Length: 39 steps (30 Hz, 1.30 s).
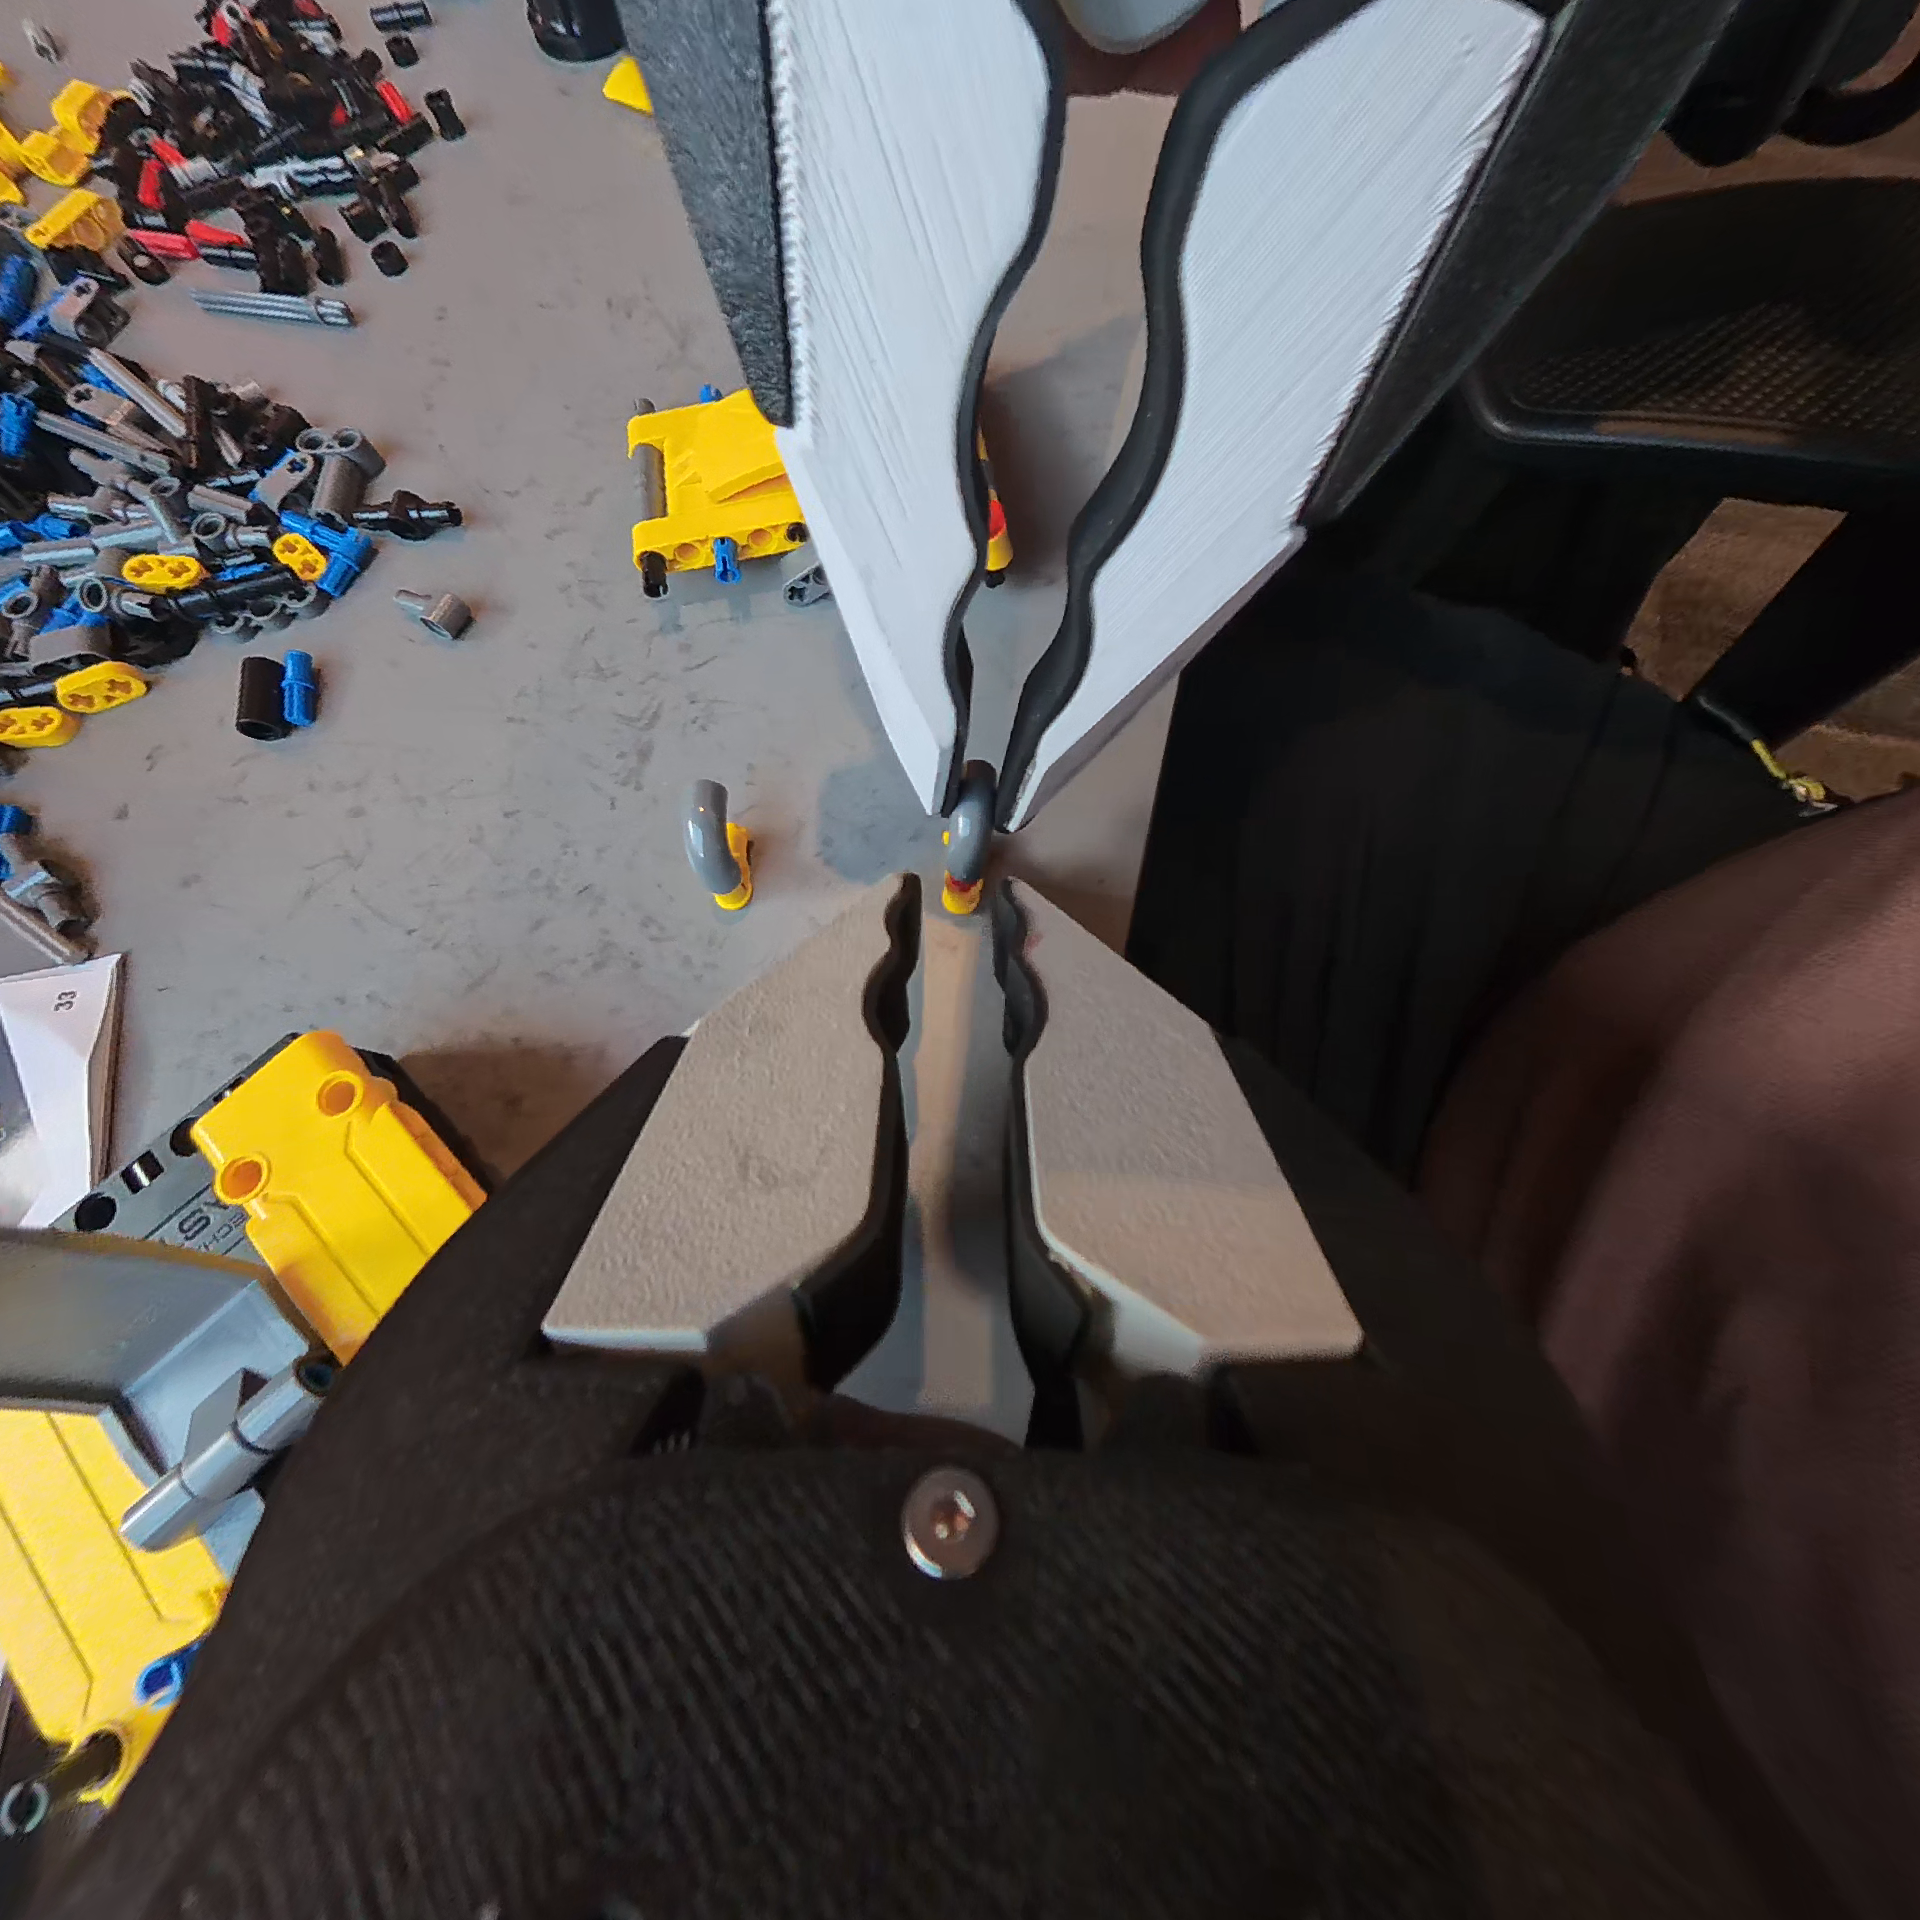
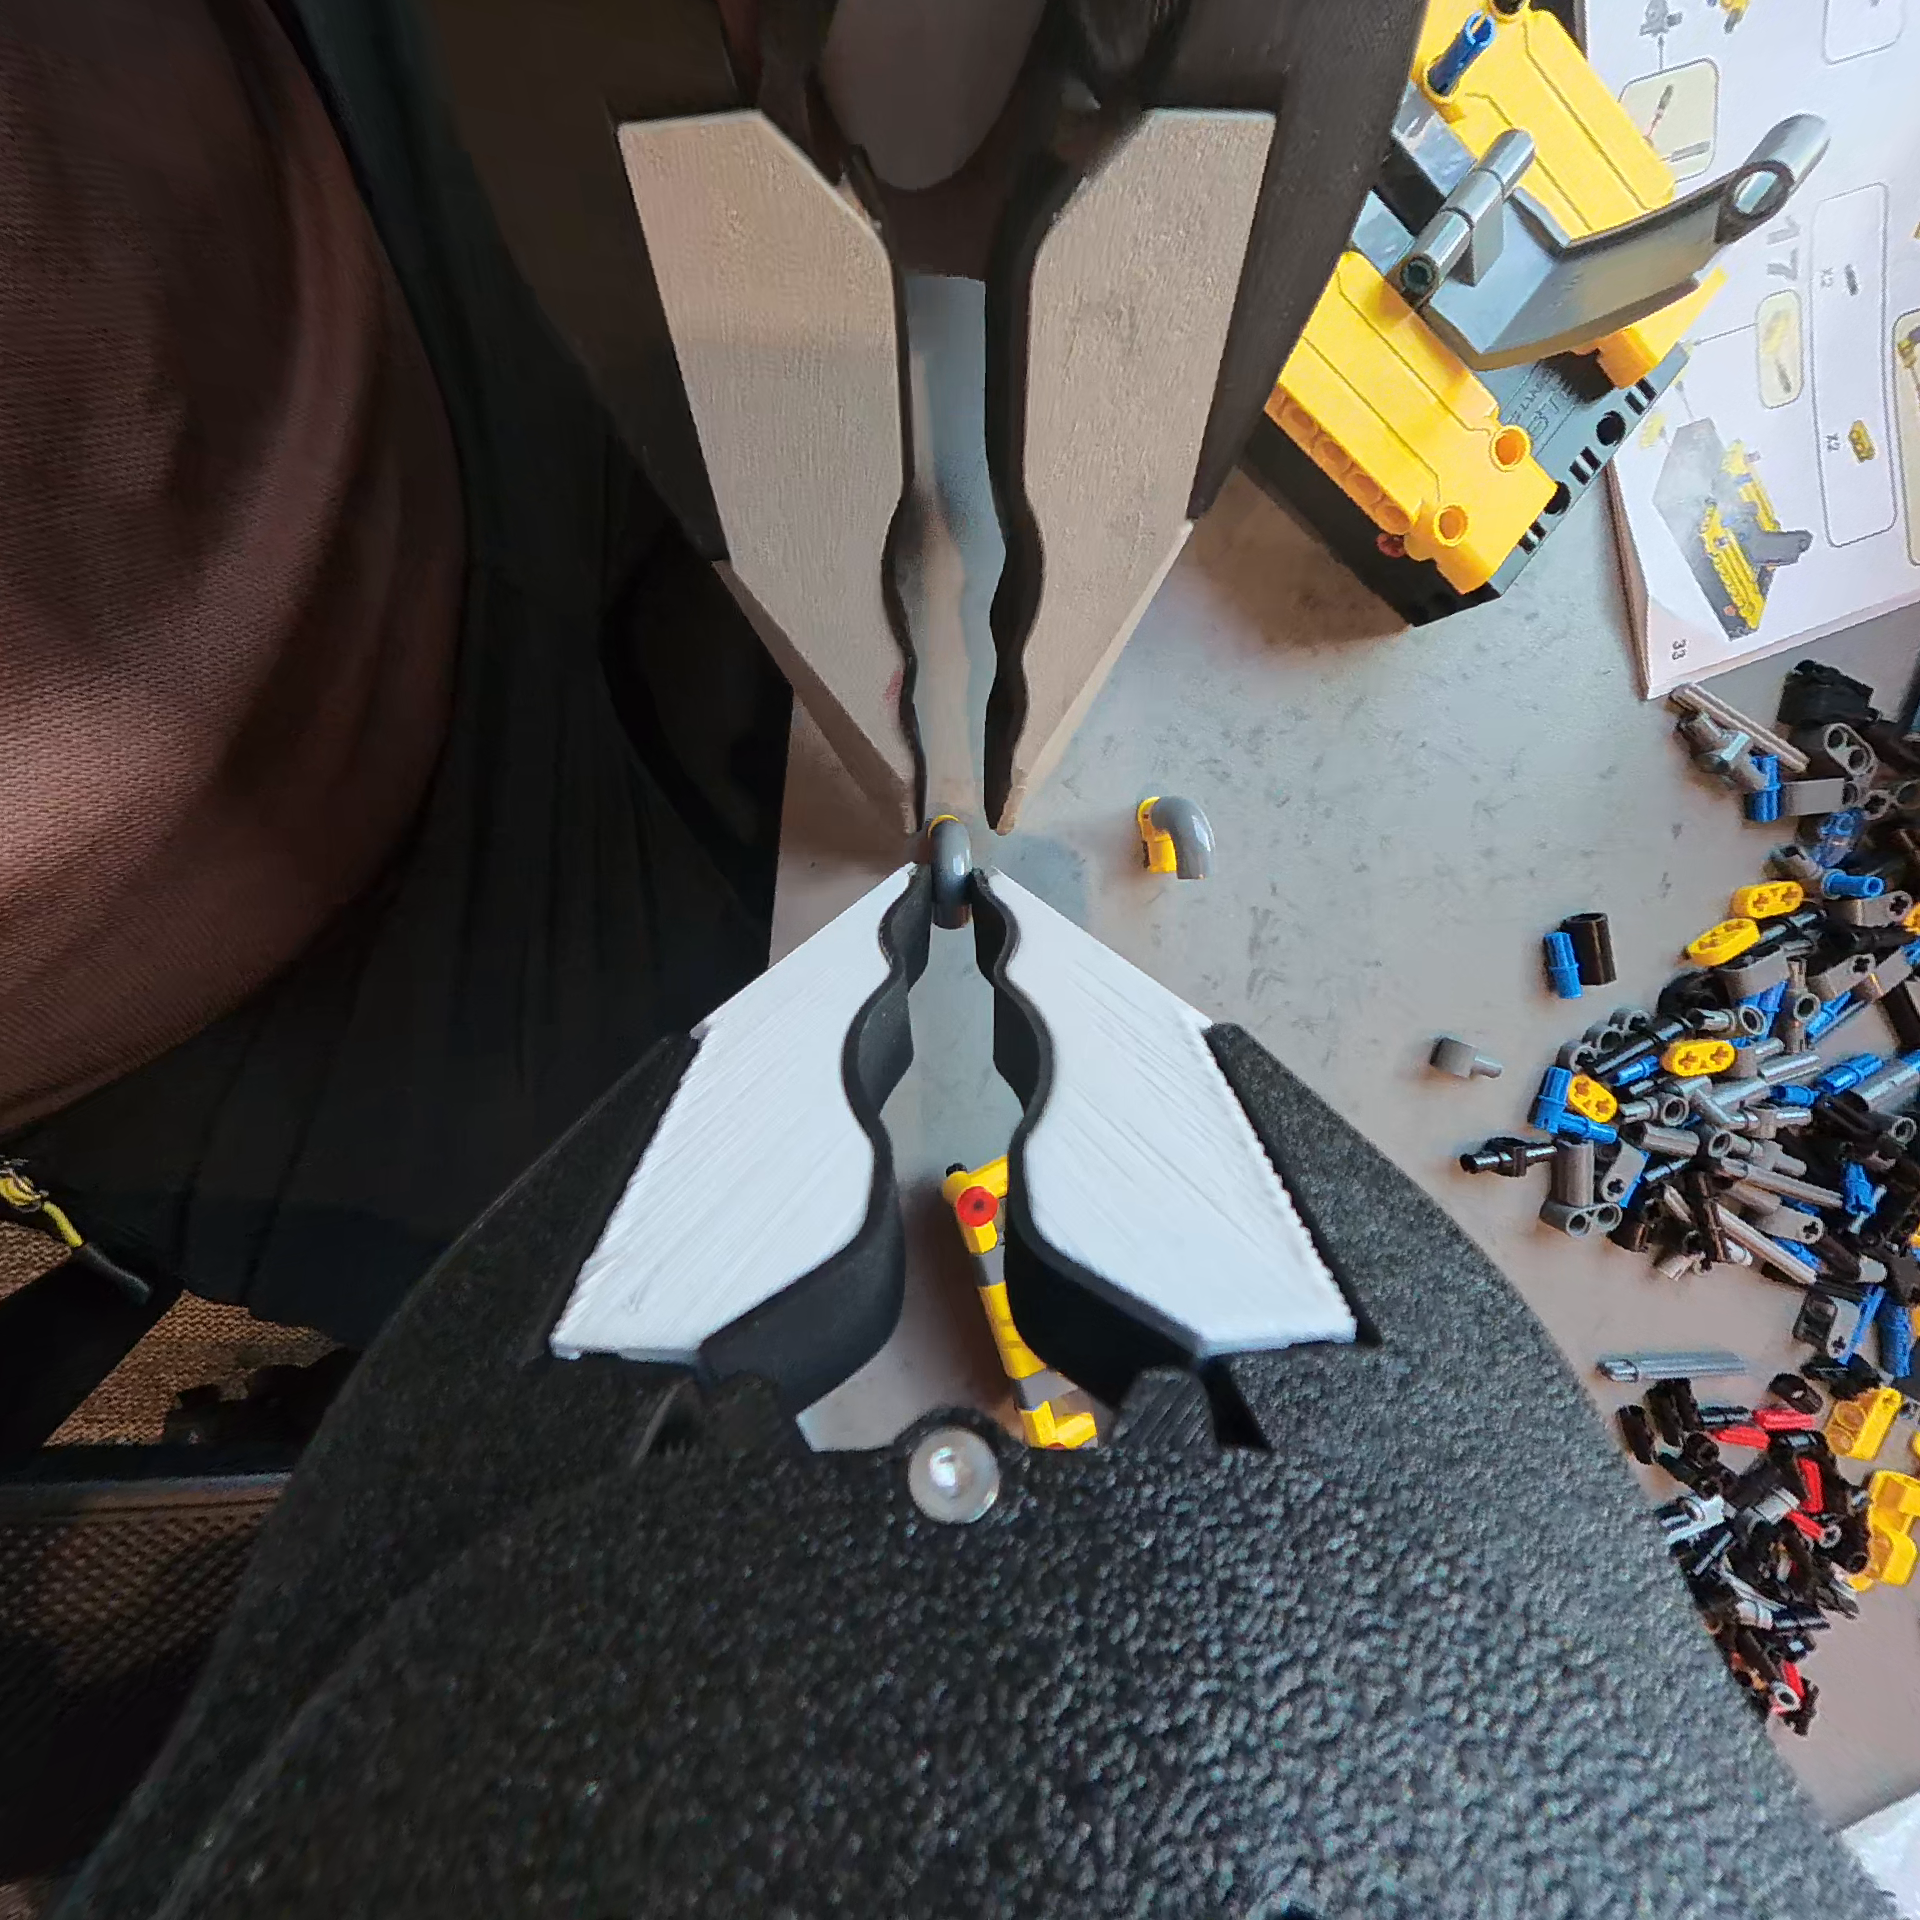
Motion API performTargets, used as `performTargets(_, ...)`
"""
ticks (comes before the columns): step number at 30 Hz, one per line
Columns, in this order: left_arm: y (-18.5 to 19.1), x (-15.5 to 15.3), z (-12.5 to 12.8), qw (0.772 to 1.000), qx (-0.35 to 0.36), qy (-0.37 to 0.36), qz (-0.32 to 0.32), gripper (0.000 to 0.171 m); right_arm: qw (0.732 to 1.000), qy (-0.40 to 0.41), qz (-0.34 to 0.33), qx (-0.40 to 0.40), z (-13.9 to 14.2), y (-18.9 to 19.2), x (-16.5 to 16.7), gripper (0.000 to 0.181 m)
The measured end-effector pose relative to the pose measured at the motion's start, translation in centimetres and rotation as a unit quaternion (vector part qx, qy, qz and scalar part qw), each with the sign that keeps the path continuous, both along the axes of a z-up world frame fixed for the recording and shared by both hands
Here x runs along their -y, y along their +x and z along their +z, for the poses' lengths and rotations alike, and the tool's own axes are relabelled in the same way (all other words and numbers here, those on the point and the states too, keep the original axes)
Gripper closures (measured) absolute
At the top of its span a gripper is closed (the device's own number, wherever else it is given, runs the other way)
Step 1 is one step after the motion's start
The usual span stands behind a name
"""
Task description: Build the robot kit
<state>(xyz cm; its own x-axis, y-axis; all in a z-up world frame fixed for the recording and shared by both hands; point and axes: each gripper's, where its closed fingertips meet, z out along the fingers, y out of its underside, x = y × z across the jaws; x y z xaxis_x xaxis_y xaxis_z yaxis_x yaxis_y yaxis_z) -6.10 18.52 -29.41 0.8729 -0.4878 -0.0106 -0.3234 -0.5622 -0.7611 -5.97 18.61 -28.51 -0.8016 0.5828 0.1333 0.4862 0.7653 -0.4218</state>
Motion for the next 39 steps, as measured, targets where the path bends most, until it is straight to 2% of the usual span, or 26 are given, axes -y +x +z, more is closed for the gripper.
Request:
performTargets(5, 0.07, -0.08, 0.39, 1.000, 0.017, 0.005, 0.001, 0.167, 1.000, -0.003, -0.003, 0.002, -0.01, -0.15, -0.03, 0.173)
performTargets(19, 0.12, -0.19, 0.17, 1.000, 0.013, 0.000, 0.001, 0.167, 0.999, -0.032, -0.009, -0.004, 0.33, -0.45, 0.31, 0.173)
performTargets(39, 0.23, -0.34, -0.19, 1.000, 0.005, -0.009, 0.000, 0.168, 1.000, 0.002, -0.006, 0.015, -0.39, -0.19, 0.12, 0.174)
